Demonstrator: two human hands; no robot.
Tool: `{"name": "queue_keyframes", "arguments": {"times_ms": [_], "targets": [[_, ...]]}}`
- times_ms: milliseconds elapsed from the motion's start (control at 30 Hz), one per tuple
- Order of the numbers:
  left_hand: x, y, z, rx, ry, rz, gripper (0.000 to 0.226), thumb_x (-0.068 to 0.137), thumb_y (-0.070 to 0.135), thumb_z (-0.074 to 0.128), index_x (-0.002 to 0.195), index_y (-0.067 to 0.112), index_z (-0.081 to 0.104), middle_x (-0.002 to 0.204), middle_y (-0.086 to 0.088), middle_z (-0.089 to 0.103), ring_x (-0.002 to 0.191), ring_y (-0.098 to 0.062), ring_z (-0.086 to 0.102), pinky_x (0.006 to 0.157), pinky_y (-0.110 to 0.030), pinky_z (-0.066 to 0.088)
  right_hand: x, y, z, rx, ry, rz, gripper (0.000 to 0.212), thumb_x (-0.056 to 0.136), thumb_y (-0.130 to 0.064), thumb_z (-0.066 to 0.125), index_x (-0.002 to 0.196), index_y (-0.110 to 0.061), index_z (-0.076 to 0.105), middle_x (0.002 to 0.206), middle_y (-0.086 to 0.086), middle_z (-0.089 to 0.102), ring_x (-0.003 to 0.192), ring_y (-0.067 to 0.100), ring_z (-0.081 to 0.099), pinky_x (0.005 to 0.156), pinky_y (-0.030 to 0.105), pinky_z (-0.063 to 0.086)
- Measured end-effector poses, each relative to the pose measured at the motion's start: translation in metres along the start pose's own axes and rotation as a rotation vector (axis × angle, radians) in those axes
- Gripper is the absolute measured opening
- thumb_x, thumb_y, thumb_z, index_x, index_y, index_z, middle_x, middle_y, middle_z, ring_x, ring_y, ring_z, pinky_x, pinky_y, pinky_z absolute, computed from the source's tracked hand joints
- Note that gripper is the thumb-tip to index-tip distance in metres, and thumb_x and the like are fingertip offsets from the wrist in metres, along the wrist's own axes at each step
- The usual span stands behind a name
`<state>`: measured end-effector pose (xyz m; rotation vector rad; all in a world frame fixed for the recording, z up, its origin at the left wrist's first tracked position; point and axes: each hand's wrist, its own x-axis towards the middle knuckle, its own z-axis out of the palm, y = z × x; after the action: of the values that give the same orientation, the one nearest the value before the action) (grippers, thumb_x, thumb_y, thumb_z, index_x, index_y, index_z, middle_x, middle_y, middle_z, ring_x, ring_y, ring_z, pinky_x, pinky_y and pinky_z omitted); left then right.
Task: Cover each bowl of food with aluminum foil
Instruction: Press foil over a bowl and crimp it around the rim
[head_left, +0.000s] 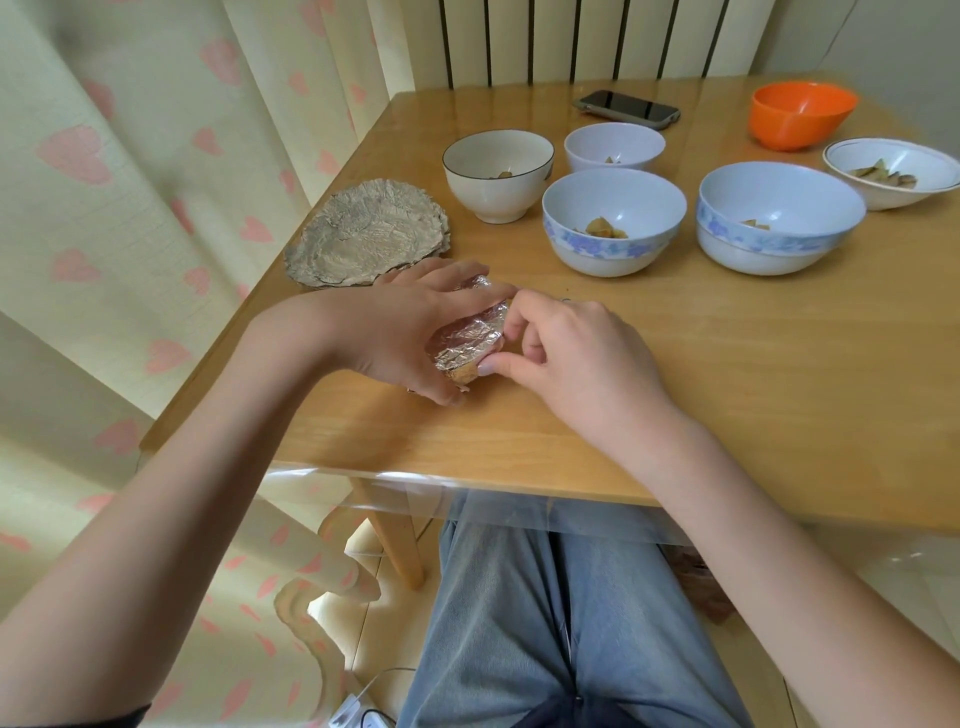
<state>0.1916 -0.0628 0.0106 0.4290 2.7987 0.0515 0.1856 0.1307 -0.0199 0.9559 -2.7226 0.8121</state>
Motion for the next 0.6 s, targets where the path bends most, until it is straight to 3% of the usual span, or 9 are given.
{"name": "queue_keyframes", "arguments": {"times_ms": [133,233,333,467,600], "targets": [[0.000,0.003,-0.001,0.018,-0.014,-0.014,0.109,0.059,0.068,0.058,0.151,0.050,0.002,0.161,0.012,-0.003,0.149,-0.015,-0.005,0.118,-0.055,0.013,0.007,0.003,-0.007,0.012,-0.038,0.001,0.028,0.078,-0.050,0.068,0.084,-0.025,0.057,0.074,-0.008,0.061,0.077,0.017,0.058,0.061,0.030,0.041],[-0.001,0.004,-0.001,0.026,-0.014,-0.015,0.107,0.071,0.061,0.072,0.151,0.049,0.002,0.161,0.012,-0.003,0.149,-0.013,-0.007,0.119,-0.052,0.010,0.017,0.002,-0.016,0.033,-0.088,0.013,0.027,0.071,-0.048,0.075,0.074,-0.025,0.060,0.067,-0.009,0.058,0.072,0.013,0.055,0.060,0.029,0.041],[-0.001,0.005,-0.001,0.039,0.012,0.005,0.100,0.078,0.051,0.073,0.151,0.048,0.005,0.159,0.013,0.000,0.148,-0.013,-0.005,0.118,-0.050,0.011,0.026,0.002,-0.021,0.017,-0.117,0.008,0.030,0.065,-0.047,0.080,0.068,-0.022,0.063,0.064,-0.010,0.056,0.069,0.011,0.052,0.060,0.029,0.042],[-0.001,0.007,0.001,0.029,0.028,-0.010,0.095,0.078,0.049,0.072,0.151,0.045,0.011,0.158,0.013,0.002,0.147,-0.012,-0.004,0.117,-0.053,0.014,0.029,0.006,-0.023,0.017,-0.094,-0.050,0.034,0.063,-0.045,0.082,0.077,-0.024,0.059,0.069,-0.009,0.056,0.068,0.009,0.050,0.059,0.029,0.040],[-0.002,0.012,-0.001,0.019,0.035,-0.022,0.090,0.078,0.047,0.072,0.150,0.041,0.018,0.158,0.012,0.004,0.145,-0.010,-0.002,0.116,-0.055,0.017,0.022,0.016,-0.022,0.162,-0.122,-0.226,0.032,0.071,-0.028,0.080,0.095,-0.030,0.059,0.087,-0.010,0.055,0.068,0.006,0.052,0.066,0.037,0.048]]}}
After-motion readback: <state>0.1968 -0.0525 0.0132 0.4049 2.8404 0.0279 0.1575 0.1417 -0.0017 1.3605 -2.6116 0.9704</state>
